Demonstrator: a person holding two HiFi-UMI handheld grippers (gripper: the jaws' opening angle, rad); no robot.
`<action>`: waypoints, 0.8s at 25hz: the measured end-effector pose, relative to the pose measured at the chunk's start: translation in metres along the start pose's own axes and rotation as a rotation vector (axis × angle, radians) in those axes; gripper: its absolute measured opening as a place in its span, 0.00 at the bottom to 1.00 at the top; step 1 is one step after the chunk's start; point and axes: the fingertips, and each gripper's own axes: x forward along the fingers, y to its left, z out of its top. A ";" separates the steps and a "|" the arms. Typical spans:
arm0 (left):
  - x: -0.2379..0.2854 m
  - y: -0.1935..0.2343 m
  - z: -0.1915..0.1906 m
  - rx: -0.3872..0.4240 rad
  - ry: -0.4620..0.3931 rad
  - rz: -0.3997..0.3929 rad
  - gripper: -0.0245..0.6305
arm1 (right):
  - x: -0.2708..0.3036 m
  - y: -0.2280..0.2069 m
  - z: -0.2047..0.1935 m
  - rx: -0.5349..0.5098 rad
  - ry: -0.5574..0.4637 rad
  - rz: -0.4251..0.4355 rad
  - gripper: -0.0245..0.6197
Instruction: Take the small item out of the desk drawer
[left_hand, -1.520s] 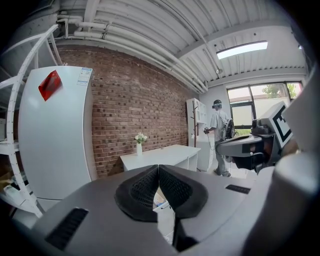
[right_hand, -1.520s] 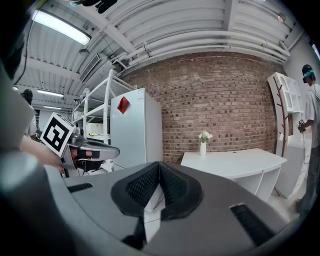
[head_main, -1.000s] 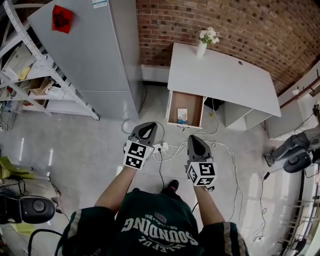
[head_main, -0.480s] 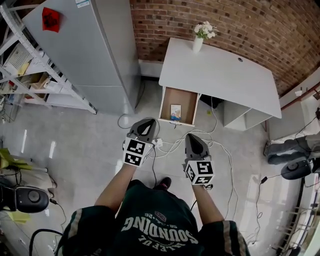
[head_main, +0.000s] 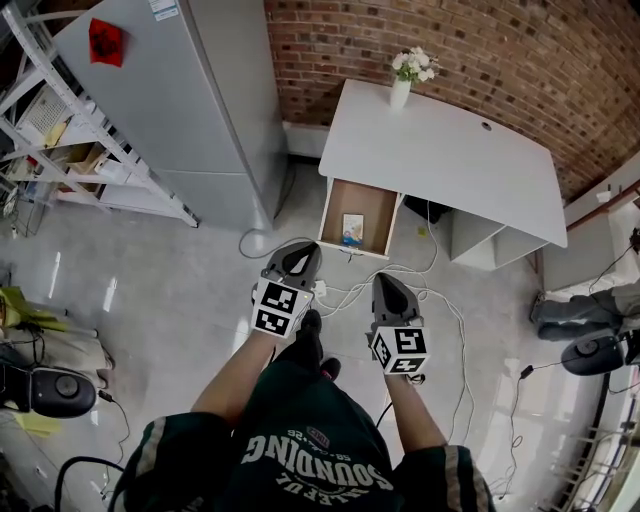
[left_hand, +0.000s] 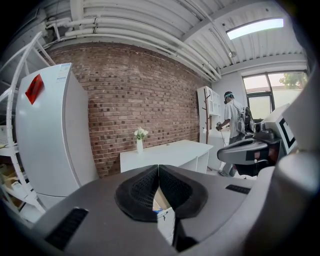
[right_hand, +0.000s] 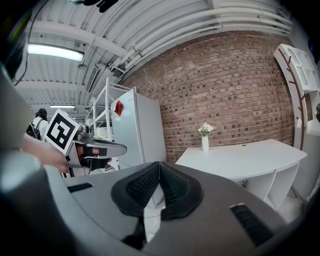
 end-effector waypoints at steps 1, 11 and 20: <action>0.002 0.001 0.001 -0.001 -0.004 -0.002 0.06 | 0.003 0.000 0.000 -0.001 0.001 0.002 0.08; 0.060 0.024 0.016 -0.026 -0.031 -0.009 0.06 | 0.045 -0.024 0.016 -0.038 0.004 0.008 0.08; 0.136 0.048 0.020 -0.068 -0.012 -0.034 0.06 | 0.108 -0.064 0.027 -0.052 0.059 0.014 0.08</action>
